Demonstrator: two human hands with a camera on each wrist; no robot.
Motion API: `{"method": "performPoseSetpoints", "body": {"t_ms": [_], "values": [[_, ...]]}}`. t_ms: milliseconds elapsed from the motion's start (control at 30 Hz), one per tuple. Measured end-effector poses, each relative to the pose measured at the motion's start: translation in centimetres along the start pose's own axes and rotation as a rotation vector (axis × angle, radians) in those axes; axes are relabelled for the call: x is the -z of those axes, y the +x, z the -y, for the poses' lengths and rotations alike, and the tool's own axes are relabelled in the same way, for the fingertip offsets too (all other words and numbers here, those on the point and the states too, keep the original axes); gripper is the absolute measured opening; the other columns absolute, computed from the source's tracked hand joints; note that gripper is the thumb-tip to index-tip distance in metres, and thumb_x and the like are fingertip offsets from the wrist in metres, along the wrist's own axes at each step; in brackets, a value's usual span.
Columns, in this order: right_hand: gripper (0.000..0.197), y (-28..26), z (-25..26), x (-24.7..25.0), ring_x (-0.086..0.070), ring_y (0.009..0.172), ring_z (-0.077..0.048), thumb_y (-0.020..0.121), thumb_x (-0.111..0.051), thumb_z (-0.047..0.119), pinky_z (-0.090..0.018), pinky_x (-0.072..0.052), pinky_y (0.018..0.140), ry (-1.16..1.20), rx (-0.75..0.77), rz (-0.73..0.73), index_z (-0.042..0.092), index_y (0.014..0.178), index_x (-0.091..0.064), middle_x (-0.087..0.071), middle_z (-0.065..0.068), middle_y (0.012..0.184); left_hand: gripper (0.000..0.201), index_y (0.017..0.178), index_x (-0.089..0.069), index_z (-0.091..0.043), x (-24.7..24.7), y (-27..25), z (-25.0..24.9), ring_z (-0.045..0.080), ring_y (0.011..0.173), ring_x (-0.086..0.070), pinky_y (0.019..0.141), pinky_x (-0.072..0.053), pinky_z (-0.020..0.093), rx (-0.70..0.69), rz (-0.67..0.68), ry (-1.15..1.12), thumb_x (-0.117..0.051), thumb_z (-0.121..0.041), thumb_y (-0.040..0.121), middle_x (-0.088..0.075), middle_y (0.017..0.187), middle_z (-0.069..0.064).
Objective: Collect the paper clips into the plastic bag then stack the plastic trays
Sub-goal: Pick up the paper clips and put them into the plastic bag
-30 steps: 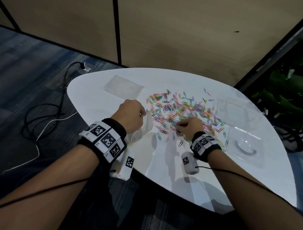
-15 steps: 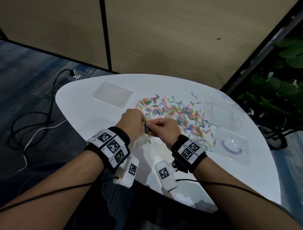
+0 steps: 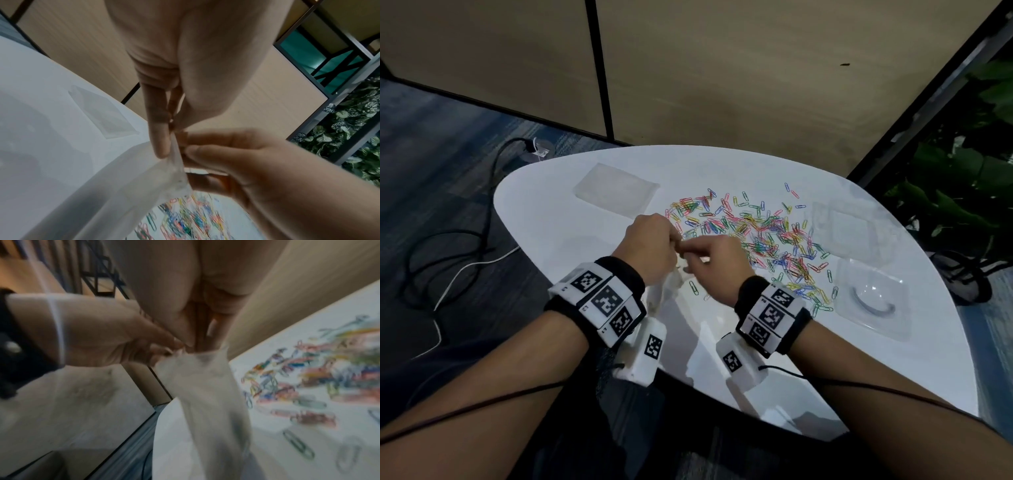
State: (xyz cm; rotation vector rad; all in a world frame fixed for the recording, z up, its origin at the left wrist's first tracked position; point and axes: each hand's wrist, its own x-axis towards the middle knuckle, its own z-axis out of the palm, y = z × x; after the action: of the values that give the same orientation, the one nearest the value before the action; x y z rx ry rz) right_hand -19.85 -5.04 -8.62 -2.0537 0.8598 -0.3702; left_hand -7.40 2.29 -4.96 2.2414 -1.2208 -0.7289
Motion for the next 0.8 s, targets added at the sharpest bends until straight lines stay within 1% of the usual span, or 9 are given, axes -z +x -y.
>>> {"method": "performPoseSetpoints", "body": {"t_ms": [67, 133, 233, 333, 500, 567, 667, 733, 800], "values": [[0.034, 0.5, -0.1, 1.6, -0.073, 0.081, -0.019, 0.087, -0.049, -0.003, -0.031, -0.060, 0.079, 0.090, -0.028, -0.129, 0.014, 0.094, -0.078, -0.076, -0.005, 0.091, 0.031, 0.107, -0.077, -0.009, 0.4, 0.2, 0.4, 0.035, 0.094, -0.073, 0.091, -0.059, 0.041, 0.036, -0.034, -0.022, -0.052, -0.002, 0.092, -0.075, 0.101, 0.017], [0.035, 0.9, -1.1, 2.9, -0.071, 0.093, -0.021, 0.089, -0.047, -0.002, -0.033, -0.058, 0.086, -0.054, -0.077, -0.155, 0.014, 0.097, -0.077, -0.075, -0.006, 0.101, 0.031, 0.109, -0.076, -0.007, 0.7, 0.3, 0.8, 0.036, 0.096, -0.073, 0.092, -0.059, 0.041, 0.049, -0.052, -0.032, -0.051, -0.001, 0.092, -0.074, 0.103, 0.018], [0.037, 0.5, -4.1, 2.3, -0.048, 0.133, -0.023, 0.098, -0.044, 0.007, -0.034, -0.039, 0.112, -0.515, -0.045, 0.170, 0.017, 0.130, -0.061, -0.050, -0.006, 0.145, 0.031, 0.112, -0.075, -0.008, 0.8, 0.2, 1.0, 0.036, 0.097, -0.072, 0.093, -0.058, 0.041, 0.053, -0.052, -0.018, -0.052, -0.001, 0.093, -0.074, 0.104, 0.019], [0.053, -0.7, -7.6, -0.7, -0.017, 0.148, -0.030, 0.100, -0.040, 0.016, -0.047, -0.028, 0.117, -0.871, 0.166, 0.502, 0.018, 0.152, -0.027, -0.014, -0.008, 0.162, 0.031, 0.115, -0.074, -0.009, 0.8, 0.2, 0.9, 0.035, 0.099, -0.072, 0.096, -0.057, 0.042, 0.052, -0.042, -0.005, -0.053, -0.004, 0.093, -0.073, 0.110, 0.018], [0.064, -1.0, -11.1, -1.9, -0.003, 0.151, -0.031, 0.101, -0.038, 0.015, -0.054, -0.013, 0.120, -1.068, 0.149, 0.464, 0.020, 0.155, -0.005, -0.001, -0.006, 0.164, 0.031, 0.111, -0.075, -0.007, 1.1, 0.3, 0.5, 0.036, 0.094, -0.072, 0.091, -0.059, 0.038, 0.046, -0.023, 0.021, -0.052, 0.000, 0.091, -0.072, 0.110, 0.018], [0.071, -0.6, -12.3, -1.0, -0.001, 0.150, -0.034, 0.097, -0.043, 0.009, -0.057, -0.012, 0.118, -1.082, 0.051, 0.423, 0.024, 0.155, -0.005, -0.001, -0.003, 0.164, 0.031, 0.108, -0.076, -0.007, 0.9, 0.4, 0.4, 0.034, 0.092, -0.072, 0.088, -0.059, 0.036, 0.048, -0.012, 0.034, -0.052, 0.001, 0.090, -0.072, 0.110, 0.017], [0.080, 0.3, -13.6, 0.2, -0.014, 0.146, -0.044, 0.090, -0.054, 0.000, -0.057, -0.037, 0.107, -0.997, -0.087, 0.416, 0.028, 0.152, -0.013, -0.011, -0.004, 0.162, 0.031, 0.110, -0.075, -0.008, 0.6, 0.4, 0.1, 0.034, 0.093, -0.072, 0.091, -0.058, 0.039, 0.048, 0.008, 0.041, -0.052, 0.000, 0.091, -0.071, 0.116, 0.014], [0.061, 0.8, -13.7, 0.4, -0.043, 0.129, -0.042, 0.087, -0.059, -0.001, -0.046, -0.051, 0.093, -0.954, -0.057, 0.363, 0.019, 0.141, -0.040, -0.039, -0.013, 0.144, 0.031, 0.111, -0.074, -0.009, 0.4, 0.4, 0.0, 0.033, 0.094, -0.072, 0.093, -0.058, 0.040, 0.046, 0.015, 0.050, -0.052, -0.001, 0.091, -0.070, 0.120, 0.012], [0.024, 1.1, -13.5, 0.6, -0.060, 0.100, -0.031, 0.087, -0.058, -0.001, -0.037, -0.055, 0.080, -0.944, 0.010, 0.271, 0.011, 0.109, -0.063, -0.056, -0.012, 0.111, 0.031, 0.112, -0.074, -0.010, 0.3, 0.4, -0.1, 0.033, 0.095, -0.072, 0.094, -0.057, 0.040, 0.047, 0.019, 0.056, -0.053, -0.002, 0.091, -0.069, 0.123, 0.012]]}}
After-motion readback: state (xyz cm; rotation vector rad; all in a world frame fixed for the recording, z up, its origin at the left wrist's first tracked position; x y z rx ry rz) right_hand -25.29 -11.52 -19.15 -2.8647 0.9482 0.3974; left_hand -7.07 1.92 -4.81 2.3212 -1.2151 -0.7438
